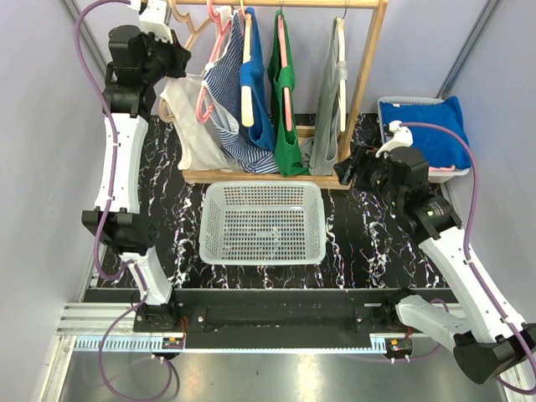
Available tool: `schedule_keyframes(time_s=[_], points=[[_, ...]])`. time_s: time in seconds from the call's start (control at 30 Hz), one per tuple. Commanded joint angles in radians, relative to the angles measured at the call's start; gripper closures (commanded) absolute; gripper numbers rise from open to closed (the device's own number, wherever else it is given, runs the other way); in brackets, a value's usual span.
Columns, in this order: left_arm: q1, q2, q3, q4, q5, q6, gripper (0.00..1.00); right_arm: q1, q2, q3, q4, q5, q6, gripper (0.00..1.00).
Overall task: Remove the tank top from the hanger
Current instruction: Pick up the hanger from the clothesline.
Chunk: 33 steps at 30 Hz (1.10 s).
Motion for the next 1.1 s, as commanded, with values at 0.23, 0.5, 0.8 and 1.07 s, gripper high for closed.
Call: schedule_keyframes(time_s=[0.23, 0.5, 0.8, 1.07], points=[[-0.036, -0.099, 0.097, 0.082, -0.133, 0.098, 1.00, 0.008, -0.011, -0.013, 0.079, -0.038, 0.025, 0.27], [-0.053, -0.216, 0.022, 0.171, -0.180, 0.110, 1.00, 0.004, -0.017, -0.046, 0.099, -0.084, 0.042, 0.28], [-0.053, -0.438, -0.171, 0.106, -0.178, 0.138, 1.00, 0.008, -0.049, -0.038, 0.096, -0.090, 0.026, 0.28], [-0.053, -0.660, -0.360, -0.044, -0.284, 0.265, 1.00, 0.007, -0.066, -0.030, 0.108, -0.127, 0.024, 0.28]])
